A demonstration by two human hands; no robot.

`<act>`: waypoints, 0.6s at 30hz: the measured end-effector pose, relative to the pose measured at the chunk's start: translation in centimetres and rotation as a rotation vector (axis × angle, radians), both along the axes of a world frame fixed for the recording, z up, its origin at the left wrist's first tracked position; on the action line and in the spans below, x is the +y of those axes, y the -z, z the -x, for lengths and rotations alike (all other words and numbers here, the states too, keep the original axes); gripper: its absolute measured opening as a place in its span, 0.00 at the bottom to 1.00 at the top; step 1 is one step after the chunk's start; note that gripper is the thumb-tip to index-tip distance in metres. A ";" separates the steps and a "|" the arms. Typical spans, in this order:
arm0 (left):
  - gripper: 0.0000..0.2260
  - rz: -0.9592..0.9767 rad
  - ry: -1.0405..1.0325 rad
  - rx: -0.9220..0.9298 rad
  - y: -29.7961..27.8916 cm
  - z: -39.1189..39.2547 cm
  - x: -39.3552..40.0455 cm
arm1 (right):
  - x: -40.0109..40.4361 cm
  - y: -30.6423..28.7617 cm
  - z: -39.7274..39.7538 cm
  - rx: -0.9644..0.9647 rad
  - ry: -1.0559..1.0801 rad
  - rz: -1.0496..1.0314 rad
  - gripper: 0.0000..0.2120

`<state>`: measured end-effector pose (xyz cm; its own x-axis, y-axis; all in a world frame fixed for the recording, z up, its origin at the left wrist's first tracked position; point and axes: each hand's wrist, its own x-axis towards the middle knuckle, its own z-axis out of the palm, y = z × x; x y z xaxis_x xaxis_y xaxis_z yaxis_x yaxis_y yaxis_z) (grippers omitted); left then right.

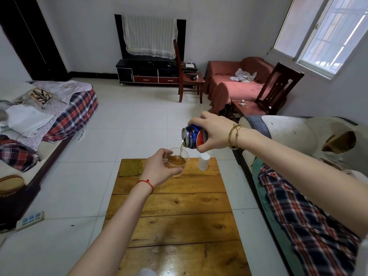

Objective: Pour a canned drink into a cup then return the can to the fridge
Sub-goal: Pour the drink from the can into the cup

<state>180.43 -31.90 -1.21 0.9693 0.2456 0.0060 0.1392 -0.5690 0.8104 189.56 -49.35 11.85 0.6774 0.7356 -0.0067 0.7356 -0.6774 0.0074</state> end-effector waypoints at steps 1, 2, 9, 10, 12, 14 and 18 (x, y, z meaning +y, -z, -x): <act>0.31 0.001 0.002 0.000 0.0 0.0 0.0 | 0.0 0.1 0.0 0.002 0.000 0.000 0.35; 0.31 0.001 0.004 0.000 0.1 0.0 0.0 | 0.0 0.2 -0.1 0.003 0.001 0.000 0.35; 0.31 0.002 0.001 0.004 0.3 -0.1 -0.1 | 0.0 1.1 -0.3 0.023 0.011 0.030 0.36; 0.31 0.003 0.002 0.005 0.4 -0.1 -0.1 | 0.0 1.3 -0.4 0.023 0.010 0.035 0.36; 0.31 0.008 0.003 0.005 0.4 -0.1 -0.1 | 0.0 1.5 -0.5 0.018 0.008 0.042 0.36; 0.31 0.010 0.004 0.005 0.5 -0.2 -0.1 | 0.0 1.7 -0.6 0.017 0.011 0.047 0.36; 0.31 0.017 0.004 0.007 0.6 -0.3 -0.1 | 0.1 1.8 -0.8 0.013 0.011 0.058 0.36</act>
<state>180.77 -32.02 -1.84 0.9703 0.2417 -0.0052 0.1427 -0.5555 0.8192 190.34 -49.24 10.04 0.6853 0.7260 -0.0582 0.7282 -0.6844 0.0371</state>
